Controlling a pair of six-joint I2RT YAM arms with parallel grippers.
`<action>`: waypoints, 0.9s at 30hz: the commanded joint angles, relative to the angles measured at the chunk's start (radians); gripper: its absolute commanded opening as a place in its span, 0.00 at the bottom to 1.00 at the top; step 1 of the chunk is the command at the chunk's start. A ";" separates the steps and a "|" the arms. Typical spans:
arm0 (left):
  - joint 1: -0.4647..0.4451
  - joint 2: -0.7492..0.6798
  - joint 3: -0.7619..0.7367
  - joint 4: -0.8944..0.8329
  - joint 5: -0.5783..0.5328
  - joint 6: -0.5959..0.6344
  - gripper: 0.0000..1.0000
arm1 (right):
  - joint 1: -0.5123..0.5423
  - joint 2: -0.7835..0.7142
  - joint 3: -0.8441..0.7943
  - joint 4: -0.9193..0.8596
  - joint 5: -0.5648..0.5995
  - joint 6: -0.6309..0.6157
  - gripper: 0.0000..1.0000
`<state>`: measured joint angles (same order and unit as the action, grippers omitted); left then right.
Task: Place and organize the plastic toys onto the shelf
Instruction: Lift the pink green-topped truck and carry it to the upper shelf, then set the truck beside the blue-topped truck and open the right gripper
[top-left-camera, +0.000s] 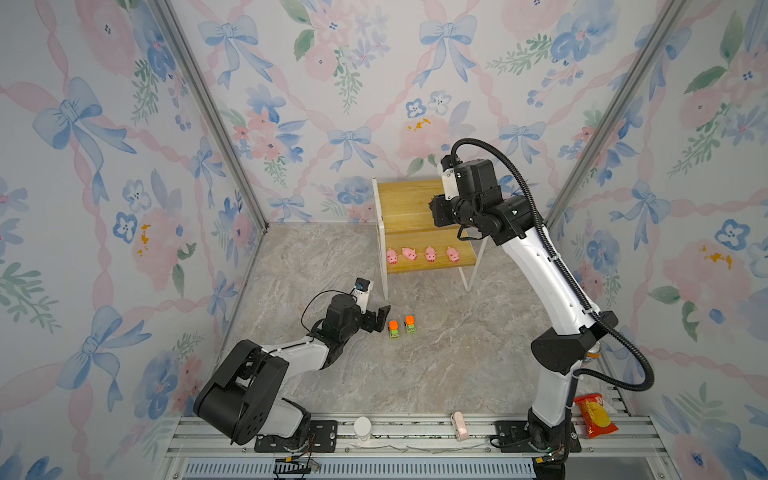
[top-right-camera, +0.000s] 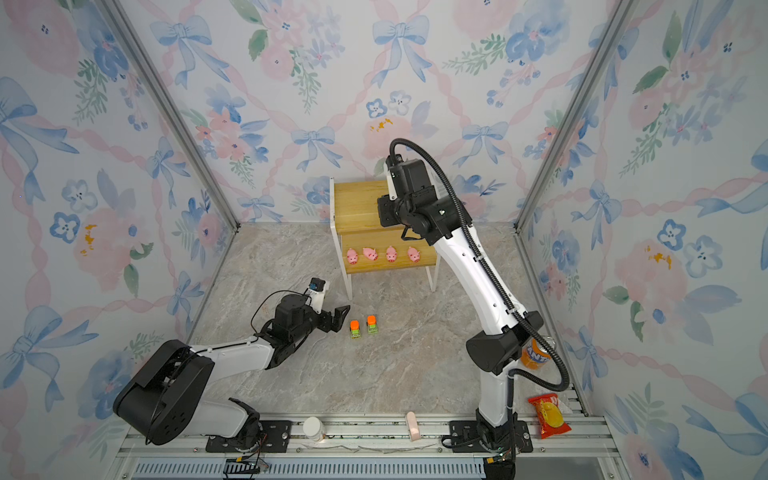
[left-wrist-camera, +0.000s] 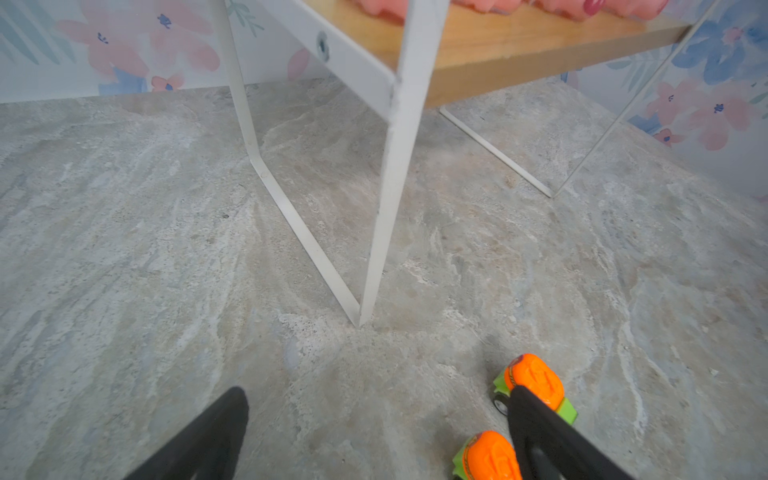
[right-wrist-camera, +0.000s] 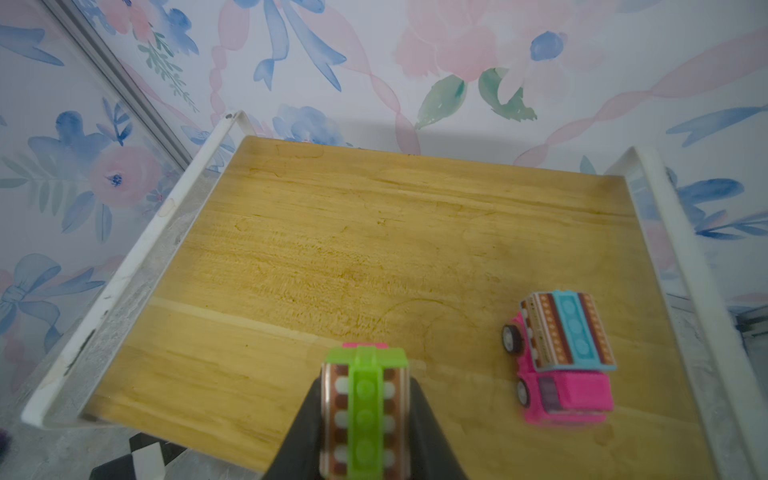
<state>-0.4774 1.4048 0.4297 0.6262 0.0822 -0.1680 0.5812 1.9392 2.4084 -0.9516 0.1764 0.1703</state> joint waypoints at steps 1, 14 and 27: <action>-0.001 -0.023 -0.014 0.001 -0.012 0.008 0.98 | -0.031 -0.004 0.047 -0.029 0.022 -0.014 0.26; -0.001 -0.010 -0.011 0.001 -0.009 0.008 0.98 | -0.076 0.019 0.031 -0.005 -0.002 -0.001 0.26; -0.001 -0.007 -0.010 0.001 -0.014 0.009 0.98 | -0.081 0.059 0.045 0.010 -0.018 0.006 0.28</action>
<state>-0.4774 1.4017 0.4263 0.6262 0.0753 -0.1680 0.5102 1.9789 2.4271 -0.9524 0.1677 0.1715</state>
